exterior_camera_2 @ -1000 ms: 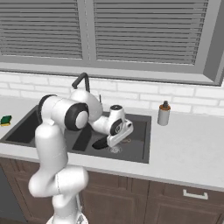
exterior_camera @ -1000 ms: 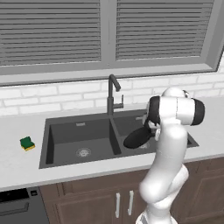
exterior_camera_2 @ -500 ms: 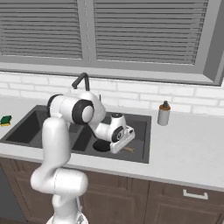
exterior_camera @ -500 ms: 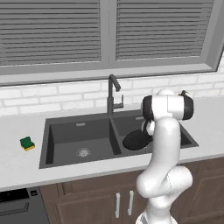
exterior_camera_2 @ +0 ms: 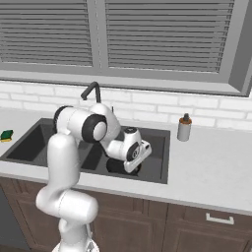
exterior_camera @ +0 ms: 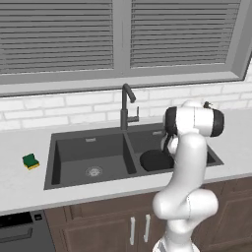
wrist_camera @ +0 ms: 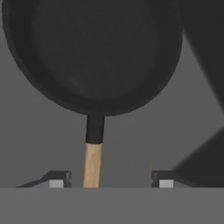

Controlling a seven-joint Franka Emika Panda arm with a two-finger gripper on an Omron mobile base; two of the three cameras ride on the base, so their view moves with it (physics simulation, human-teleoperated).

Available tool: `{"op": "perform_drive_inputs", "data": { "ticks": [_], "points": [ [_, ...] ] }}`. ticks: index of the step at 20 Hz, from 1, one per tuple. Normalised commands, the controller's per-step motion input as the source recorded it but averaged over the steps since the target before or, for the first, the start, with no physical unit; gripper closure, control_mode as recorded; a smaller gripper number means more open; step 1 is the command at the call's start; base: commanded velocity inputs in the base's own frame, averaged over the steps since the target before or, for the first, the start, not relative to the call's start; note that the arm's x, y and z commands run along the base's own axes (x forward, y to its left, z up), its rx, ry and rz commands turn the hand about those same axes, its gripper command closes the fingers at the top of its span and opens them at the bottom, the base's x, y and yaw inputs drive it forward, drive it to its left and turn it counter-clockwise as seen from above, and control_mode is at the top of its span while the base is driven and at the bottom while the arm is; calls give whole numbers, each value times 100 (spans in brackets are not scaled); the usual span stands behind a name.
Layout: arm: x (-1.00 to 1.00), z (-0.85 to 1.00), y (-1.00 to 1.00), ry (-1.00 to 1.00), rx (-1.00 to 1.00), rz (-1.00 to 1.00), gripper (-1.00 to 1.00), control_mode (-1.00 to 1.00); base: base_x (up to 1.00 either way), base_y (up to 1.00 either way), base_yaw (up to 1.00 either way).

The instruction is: Pick the pan and sponge and place them into the sink. Then turn on the water.

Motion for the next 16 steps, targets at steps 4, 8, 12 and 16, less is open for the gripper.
{"op": "perform_drive_inputs", "data": {
  "ticks": [4, 8, 12, 16],
  "points": [
    [-4, 86, 8, -8, 0, 3, -100, -100, 0, 0, 0],
    [-11, 100, 17, -2, 0, -2, -100, -100, 0, 0, 0],
    [-24, 98, 31, 0, 6, -21, -100, -100, 0, 0, 0],
    [-34, 90, 20, 0, 18, -33, -100, -100, 0, 0, 0]
  ]
}}
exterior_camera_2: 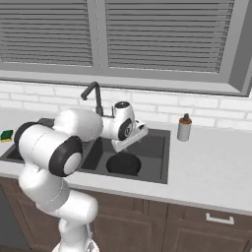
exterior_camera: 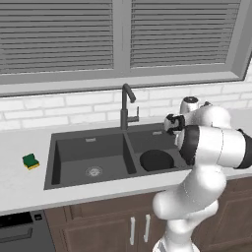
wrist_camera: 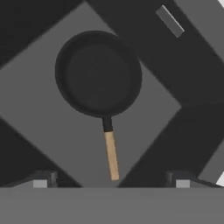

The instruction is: Pick the pan and sponge and place them into the sink. Then turn on the water.

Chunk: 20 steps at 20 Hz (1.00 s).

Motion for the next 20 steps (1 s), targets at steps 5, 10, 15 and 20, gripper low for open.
{"op": "perform_drive_inputs", "data": {
  "ticks": [5, 10, 15, 20],
  "points": [
    [-53, 92, 18, 0, 24, -34, -100, -100, 0, 0, 0],
    [-68, 49, 60, -16, 15, -40, -100, -100, 0, 0, 0],
    [-58, 41, 89, -11, 17, -38, -100, -100, 0, 0, 0],
    [-60, 54, 89, -2, 24, -25, -100, -100, 0, 0, 0]
  ]
}}
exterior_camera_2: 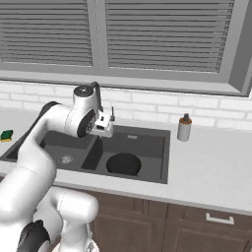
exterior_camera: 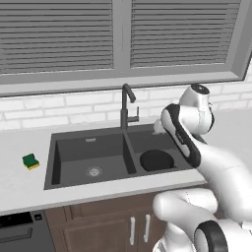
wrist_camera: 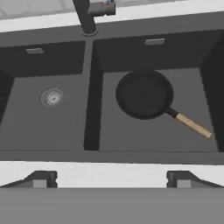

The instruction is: Pick the pan and sponge and place them into the sink. Then turn on the water.

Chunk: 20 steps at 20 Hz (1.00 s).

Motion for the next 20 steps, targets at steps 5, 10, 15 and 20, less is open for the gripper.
{"op": "perform_drive_inputs", "data": {
  "ticks": [5, 10, 15, 20],
  "points": [
    [-48, 55, 90, -9, 13, -7, -100, -100, 0, 0, 0],
    [-3, 40, 100, -2, 0, 0, -100, -100, 0, 0, 0],
    [4, 13, 100, 0, -8, 0, -100, -100, 0, 0, 0],
    [9, 0, 100, 2, -10, 0, -100, -100, 0, 0, 0]
  ]
}}
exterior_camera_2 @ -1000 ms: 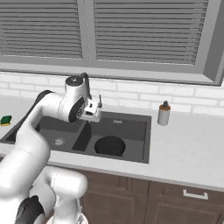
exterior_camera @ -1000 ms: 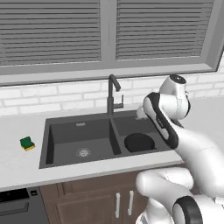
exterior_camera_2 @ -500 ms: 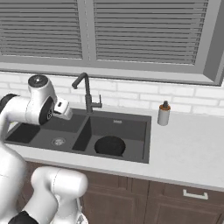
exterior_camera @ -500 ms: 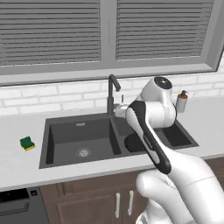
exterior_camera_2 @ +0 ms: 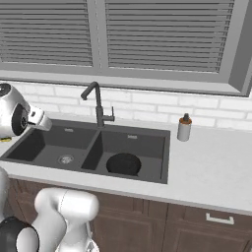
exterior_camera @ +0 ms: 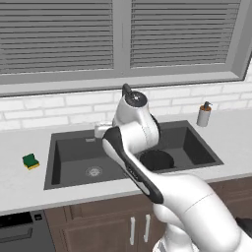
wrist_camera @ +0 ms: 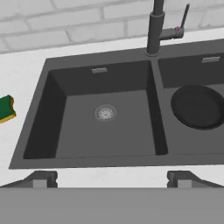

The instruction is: Pick the pan and sponge and place them into the sink. Then turn on the water.

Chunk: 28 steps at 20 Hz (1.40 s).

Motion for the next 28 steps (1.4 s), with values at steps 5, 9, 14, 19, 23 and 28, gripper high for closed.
{"op": "perform_drive_inputs", "data": {
  "ticks": [5, 9, 14, 19, 23, 28],
  "points": [
    [16, 0, 100, 1, -9, 0, -100, -100, 0, 0, 0],
    [38, 0, 93, 11, 0, 0, -100, -100, 0, 0, 0],
    [40, -12, 80, 8, 1, 0, -100, -100, 0, 0, 0],
    [28, -24, 67, 6, 6, 0, -100, -100, 0, 0, 0],
    [21, -30, 60, 4, 7, 1, -100, -100, 0, 0, 0],
    [27, -33, 61, 8, 6, 0, -100, -100, 0, 0, 0]
  ]
}}
